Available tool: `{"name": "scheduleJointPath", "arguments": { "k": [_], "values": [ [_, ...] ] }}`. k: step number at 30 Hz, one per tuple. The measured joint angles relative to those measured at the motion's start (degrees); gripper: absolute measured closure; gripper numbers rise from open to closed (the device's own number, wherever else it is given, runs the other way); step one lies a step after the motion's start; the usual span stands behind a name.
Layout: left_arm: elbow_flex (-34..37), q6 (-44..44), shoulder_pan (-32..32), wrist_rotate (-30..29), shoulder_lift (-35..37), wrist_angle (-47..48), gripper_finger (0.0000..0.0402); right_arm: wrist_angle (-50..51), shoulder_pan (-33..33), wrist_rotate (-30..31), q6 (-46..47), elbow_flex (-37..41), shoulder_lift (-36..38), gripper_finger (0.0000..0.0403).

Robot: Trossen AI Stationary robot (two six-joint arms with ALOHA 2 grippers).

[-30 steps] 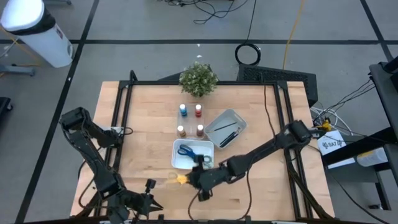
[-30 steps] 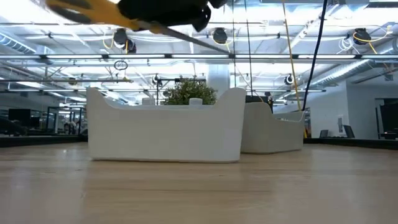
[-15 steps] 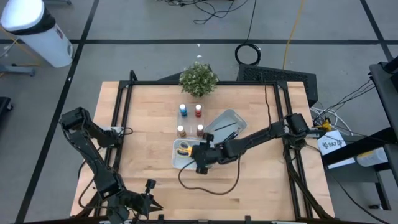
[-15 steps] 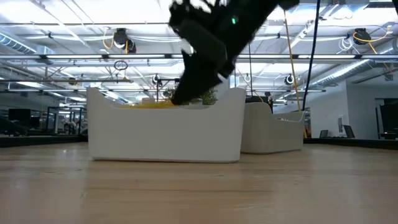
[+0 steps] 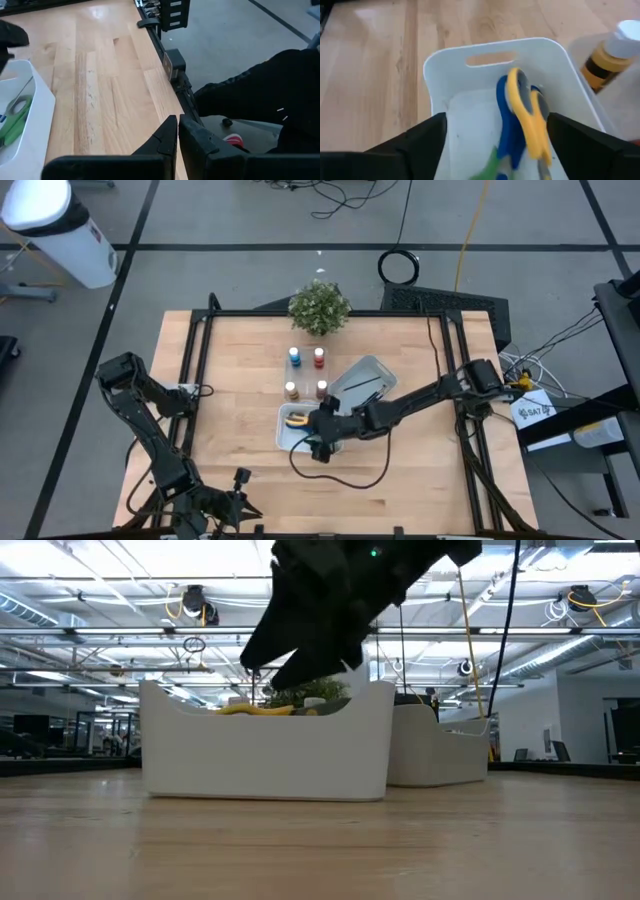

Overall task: Pick & Place Paint Supplies
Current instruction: Return to Home Position

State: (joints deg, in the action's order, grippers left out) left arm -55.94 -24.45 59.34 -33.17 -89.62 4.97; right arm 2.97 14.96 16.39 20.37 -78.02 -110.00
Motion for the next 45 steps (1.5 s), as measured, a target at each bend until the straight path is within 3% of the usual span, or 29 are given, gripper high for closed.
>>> {"name": "scheduleJointPath", "arguments": {
  "k": [8, 20, 22, 26, 28, 30, 32, 38, 42, 45],
  "values": [
    [0.0, 3.1, 0.0, 0.1, 0.0, 0.0, 0.0371, -1.7, 0.5, -0.1, 3.0, 0.1, 7.7, 0.0056],
    [0.1, 8.6, -1.0, 0.2, 2.2, 5.4, 0.0371, 10.6, 4.1, -1.3, -0.1, 0.3, 16.7, 0.0058],
    [0.1, 11.7, -1.3, 0.3, 4.4, 10.8, 0.0371, 10.7, 5.0, -0.6, -1.2, 2.6, 18.1, 0.0058],
    [0.4, 8.7, -1.4, 1.1, 7.7, 21.6, 0.0371, 5.2, 7.3, 7.9, -1.9, 11.0, 23.0, 0.0061],
    [3.2, 8.3, -1.2, -2.7, 8.9, 21.5, 0.0371, 1.6, 8.8, 10.8, -3.3, 17.3, 27.1, 0.0061],
    [8.6, 9.8, -1.3, -8.7, 11.4, 14.8, 0.0371, -4.0, 9.8, 10.9, -3.7, 24.7, 31.3, 0.0060],
    [15.3, 12.9, -2.5, -10.0, 16.1, 6.5, 0.0371, -10.8, 10.4, 10.4, -2.6, 32.0, 36.3, 0.0058],
    [32.7, 18.1, -12.9, 5.8, 41.9, -6.8, 0.0371, -21.7, 10.6, 9.0, -1.5, 48.1, 54.5, 0.0061],
    [40.1, 23.2, -20.9, 13.7, 59.1, -9.0, 0.0371, -23.3, 10.8, 9.0, -1.4, 54.9, 65.0, 0.0060],
    [43.6, 23.9, -25.9, 16.4, 67.5, -8.7, 0.0371, -24.2, 11.5, 9.1, -2.2, 58.7, 69.7, 0.0058]
  ]
}}
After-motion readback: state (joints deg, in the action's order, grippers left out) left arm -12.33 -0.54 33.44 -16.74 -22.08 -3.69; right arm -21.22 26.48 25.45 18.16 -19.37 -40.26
